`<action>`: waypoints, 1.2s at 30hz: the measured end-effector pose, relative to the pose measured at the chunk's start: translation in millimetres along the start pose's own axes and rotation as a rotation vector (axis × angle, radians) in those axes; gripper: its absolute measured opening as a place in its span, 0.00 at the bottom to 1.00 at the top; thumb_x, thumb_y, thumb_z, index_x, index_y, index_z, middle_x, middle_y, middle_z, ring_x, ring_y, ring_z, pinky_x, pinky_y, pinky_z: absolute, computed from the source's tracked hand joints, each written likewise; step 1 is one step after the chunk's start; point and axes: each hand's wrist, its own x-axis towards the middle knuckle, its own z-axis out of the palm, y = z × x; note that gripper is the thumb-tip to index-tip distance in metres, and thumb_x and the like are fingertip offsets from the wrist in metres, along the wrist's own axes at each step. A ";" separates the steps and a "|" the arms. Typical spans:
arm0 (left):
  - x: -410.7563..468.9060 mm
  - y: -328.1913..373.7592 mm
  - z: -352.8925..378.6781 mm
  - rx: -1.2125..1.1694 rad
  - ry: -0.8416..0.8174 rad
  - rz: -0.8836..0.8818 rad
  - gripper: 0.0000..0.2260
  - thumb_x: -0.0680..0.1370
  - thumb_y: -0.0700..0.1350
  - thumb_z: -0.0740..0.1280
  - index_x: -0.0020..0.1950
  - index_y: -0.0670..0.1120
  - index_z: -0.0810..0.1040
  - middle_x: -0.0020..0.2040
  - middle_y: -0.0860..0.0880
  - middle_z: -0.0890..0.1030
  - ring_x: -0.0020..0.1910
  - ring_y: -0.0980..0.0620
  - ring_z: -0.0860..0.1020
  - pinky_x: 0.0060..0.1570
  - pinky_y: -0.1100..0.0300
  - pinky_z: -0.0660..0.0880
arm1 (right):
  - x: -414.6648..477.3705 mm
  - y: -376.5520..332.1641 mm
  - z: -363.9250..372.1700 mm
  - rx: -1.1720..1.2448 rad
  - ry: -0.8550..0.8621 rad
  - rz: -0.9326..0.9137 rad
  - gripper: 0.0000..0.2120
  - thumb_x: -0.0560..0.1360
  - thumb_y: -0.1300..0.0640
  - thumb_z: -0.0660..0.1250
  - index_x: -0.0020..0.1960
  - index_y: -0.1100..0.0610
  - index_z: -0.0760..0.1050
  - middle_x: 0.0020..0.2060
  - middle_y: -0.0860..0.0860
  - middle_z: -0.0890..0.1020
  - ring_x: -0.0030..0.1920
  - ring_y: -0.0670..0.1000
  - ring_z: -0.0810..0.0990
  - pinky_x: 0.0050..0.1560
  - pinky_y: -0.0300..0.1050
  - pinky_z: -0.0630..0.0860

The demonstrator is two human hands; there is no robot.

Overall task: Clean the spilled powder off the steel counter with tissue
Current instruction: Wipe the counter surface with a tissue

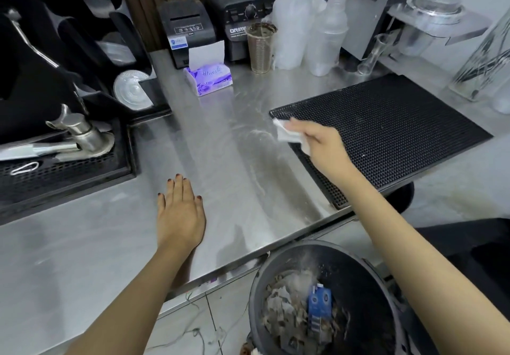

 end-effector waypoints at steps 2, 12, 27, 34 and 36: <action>0.5 0.2 -0.4 -0.005 0.010 0.009 0.23 0.81 0.47 0.46 0.75 0.42 0.50 0.77 0.46 0.50 0.76 0.48 0.47 0.74 0.51 0.46 | 52.8 11.7 23.1 -0.033 -0.010 0.029 0.17 0.74 0.75 0.59 0.58 0.64 0.77 0.60 0.61 0.77 0.63 0.50 0.73 0.67 0.36 0.65; 3.9 -2.9 0.3 0.007 0.030 0.004 0.23 0.81 0.47 0.46 0.75 0.43 0.50 0.77 0.47 0.50 0.76 0.50 0.46 0.74 0.53 0.45 | 120.6 60.9 70.3 -0.448 -0.394 0.201 0.23 0.75 0.70 0.54 0.67 0.56 0.69 0.69 0.56 0.69 0.70 0.56 0.65 0.71 0.46 0.60; 3.0 -3.9 1.0 -0.001 0.023 0.003 0.23 0.81 0.48 0.47 0.75 0.41 0.52 0.77 0.46 0.52 0.76 0.48 0.48 0.74 0.50 0.47 | -115.8 50.8 -25.3 -0.087 -0.508 0.132 0.35 0.69 0.76 0.52 0.53 0.38 0.78 0.53 0.32 0.79 0.63 0.37 0.72 0.67 0.31 0.64; 1.5 -1.2 1.9 0.004 0.017 0.010 0.23 0.81 0.48 0.46 0.75 0.41 0.51 0.77 0.45 0.51 0.76 0.48 0.47 0.74 0.50 0.46 | -32.0 5.4 -15.3 -0.058 -0.095 -0.015 0.19 0.75 0.75 0.56 0.58 0.60 0.76 0.58 0.50 0.76 0.61 0.42 0.74 0.64 0.27 0.65; 1.1 -0.1 1.3 0.000 0.017 0.008 0.23 0.81 0.48 0.46 0.75 0.42 0.51 0.77 0.46 0.51 0.76 0.49 0.47 0.74 0.51 0.45 | 18.7 8.6 9.5 -0.101 -0.032 -0.040 0.18 0.73 0.77 0.55 0.56 0.66 0.77 0.56 0.55 0.78 0.61 0.48 0.74 0.61 0.24 0.63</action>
